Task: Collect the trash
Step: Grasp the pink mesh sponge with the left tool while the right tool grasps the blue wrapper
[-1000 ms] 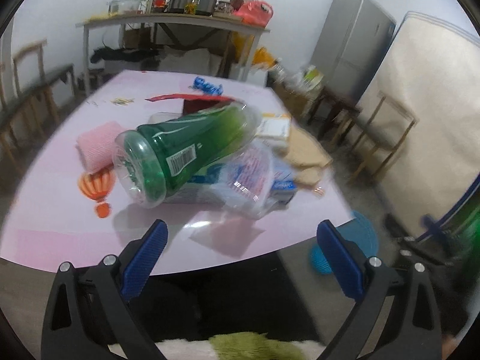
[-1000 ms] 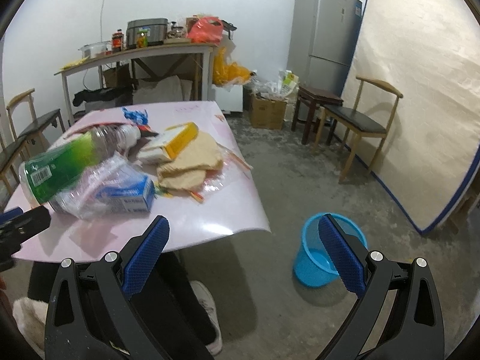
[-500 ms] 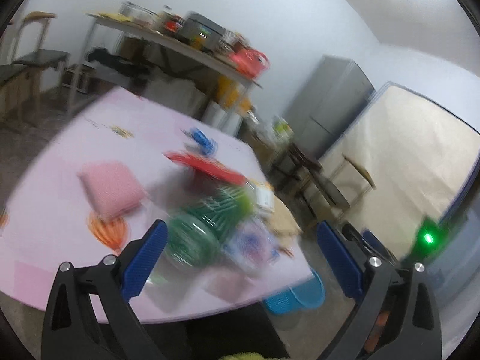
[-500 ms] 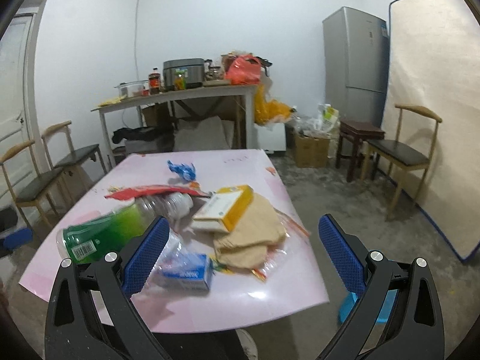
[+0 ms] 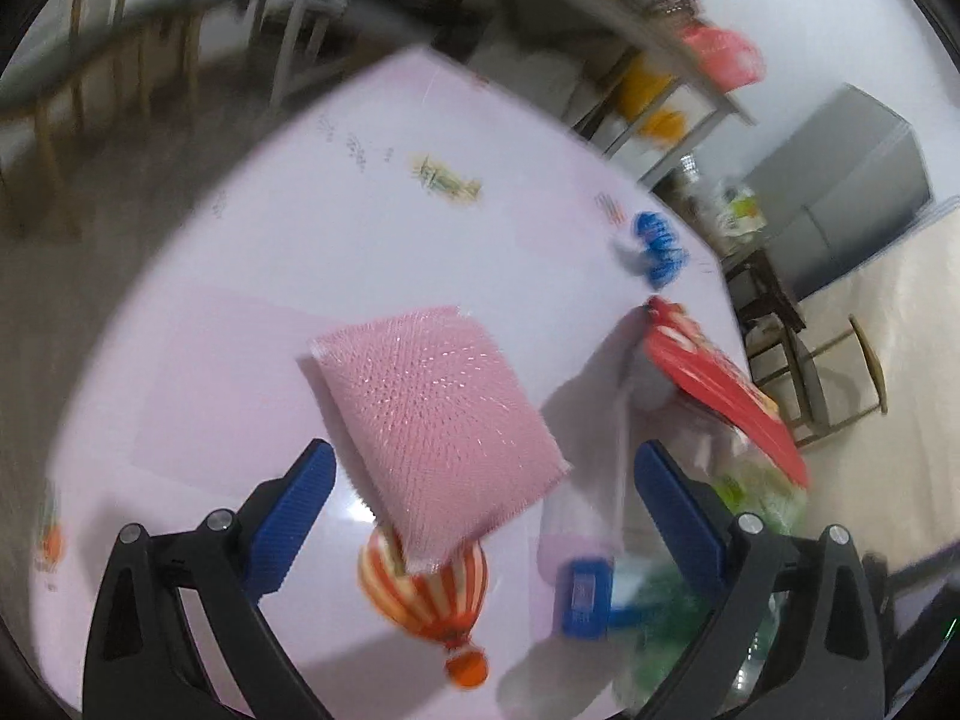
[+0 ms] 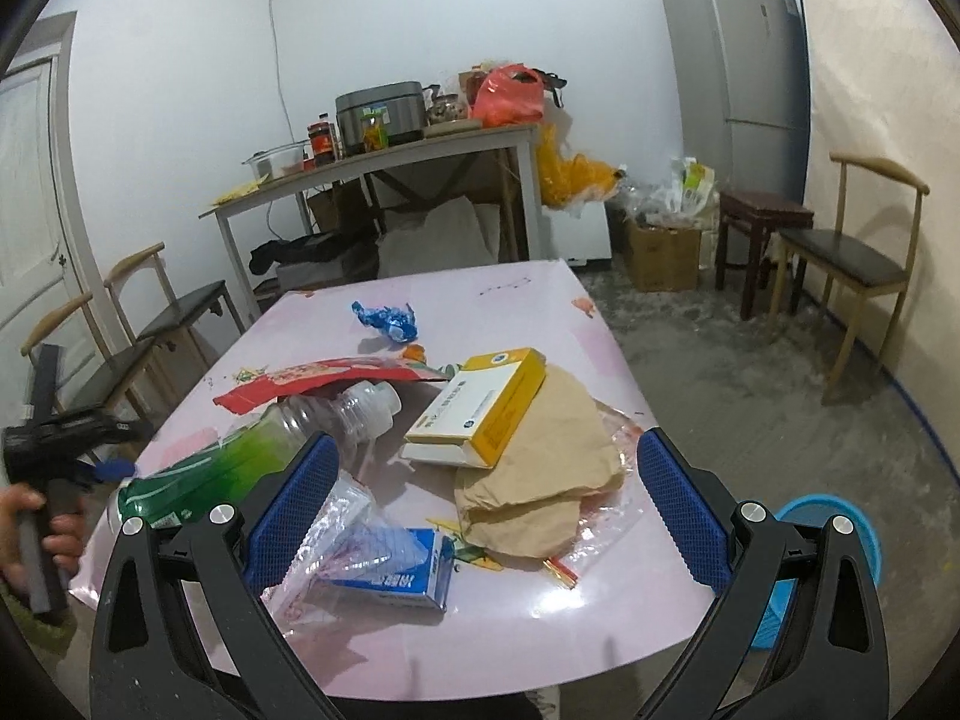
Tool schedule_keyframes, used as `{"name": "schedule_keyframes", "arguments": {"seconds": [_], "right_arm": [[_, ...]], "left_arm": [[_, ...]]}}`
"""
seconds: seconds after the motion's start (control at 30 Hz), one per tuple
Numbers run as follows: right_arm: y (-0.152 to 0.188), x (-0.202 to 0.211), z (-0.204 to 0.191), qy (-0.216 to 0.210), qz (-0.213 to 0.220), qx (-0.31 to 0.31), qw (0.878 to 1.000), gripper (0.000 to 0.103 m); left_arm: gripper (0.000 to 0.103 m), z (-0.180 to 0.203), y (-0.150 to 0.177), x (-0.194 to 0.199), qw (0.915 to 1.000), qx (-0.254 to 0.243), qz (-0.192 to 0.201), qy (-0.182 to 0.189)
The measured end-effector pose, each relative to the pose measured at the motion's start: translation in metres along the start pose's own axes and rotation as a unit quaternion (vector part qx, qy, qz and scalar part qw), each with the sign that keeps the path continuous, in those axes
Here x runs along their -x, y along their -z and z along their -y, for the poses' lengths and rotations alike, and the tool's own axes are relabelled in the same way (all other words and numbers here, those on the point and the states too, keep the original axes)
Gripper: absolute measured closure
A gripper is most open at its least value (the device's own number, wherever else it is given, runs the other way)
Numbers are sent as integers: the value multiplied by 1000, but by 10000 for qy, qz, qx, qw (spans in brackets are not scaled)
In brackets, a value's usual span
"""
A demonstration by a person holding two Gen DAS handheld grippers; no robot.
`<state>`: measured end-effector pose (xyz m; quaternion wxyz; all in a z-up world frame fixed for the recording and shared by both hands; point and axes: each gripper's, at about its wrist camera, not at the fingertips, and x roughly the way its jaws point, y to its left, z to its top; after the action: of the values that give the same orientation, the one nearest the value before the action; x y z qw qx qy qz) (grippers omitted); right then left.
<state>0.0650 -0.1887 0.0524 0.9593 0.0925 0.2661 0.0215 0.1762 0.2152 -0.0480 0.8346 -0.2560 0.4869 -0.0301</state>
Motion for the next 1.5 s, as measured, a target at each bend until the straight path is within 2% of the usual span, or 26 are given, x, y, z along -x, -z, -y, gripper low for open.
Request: {"name": "schedule_keyframes", "arguments": {"seconds": [0.07, 0.17, 0.3, 0.43, 0.57, 0.63, 0.73, 0.83, 0.93, 1.03, 1.1, 1.2, 1.3, 1.37, 1.43, 1.5], "right_arm": [[-1, -4, 2, -12, 0, -23, 10000, 7], [0, -8, 4, -12, -89, -39, 10000, 7], [3, -21, 9, -26, -226, -110, 9997, 7], [4, -23, 11, -32, -242, -128, 9996, 7], [-6, -25, 13, -116, -252, -115, 9995, 7], [-15, -29, 15, -304, -312, -183, 9989, 7], [-32, -45, 20, -807, -584, -469, 9939, 7], [-47, -72, 26, -1313, -1096, -867, 9815, 10], [-63, -94, 25, -1584, -1407, -1045, 9717, 14], [-96, -127, -1, -1740, -1721, -559, 9680, 14], [-118, -149, -27, -1684, -1854, 110, 9681, 14], [-140, -202, -73, -1768, -2255, 1016, 9527, 14], [-141, -260, -110, -1775, -2695, 1718, 9308, 14], [-135, -296, -123, -1512, -2864, 2049, 9236, 15], [-128, -328, -129, -1453, -3123, 2178, 9132, 21], [-121, -355, -131, -1392, -3322, 2140, 9080, 23]], "left_arm": [[6, 3, -10, -14, 9998, 116, -129, -54], [6, 13, -18, -26, 9991, 3, -209, -380], [6, 26, -26, -41, 9970, -248, -285, -683], [6, 30, -25, -53, 9912, -688, -297, -1090], [6, 24, -22, -58, 9878, -938, -335, -1200], [8, 22, -21, -58, 9868, -1063, -278, -1186], [14, 19, -21, -54, 9851, -1214, -213, -1200], [16, 16, -24, -52, 9862, -1231, -178, -1089], [18, 12, -24, -49, 9874, -1273, -123, -937], [19, 13, -22, -49, 9860, -1402, -71, -904], [19, 14, -22, -50, 9843, -1519, -61, -901], [20, 13, -23, -49, 9841, -1571, -50, -829], [21, 9, -25, -47, 9859, -1514, -19, -715], [22, 5, -26, -45, 9878, -1432, 12, -616], [22, 2, -26, -43, 9896, -1345, 43, -503], [22, 0, -27, -42, 9908, -1285, 74, -417]]}}
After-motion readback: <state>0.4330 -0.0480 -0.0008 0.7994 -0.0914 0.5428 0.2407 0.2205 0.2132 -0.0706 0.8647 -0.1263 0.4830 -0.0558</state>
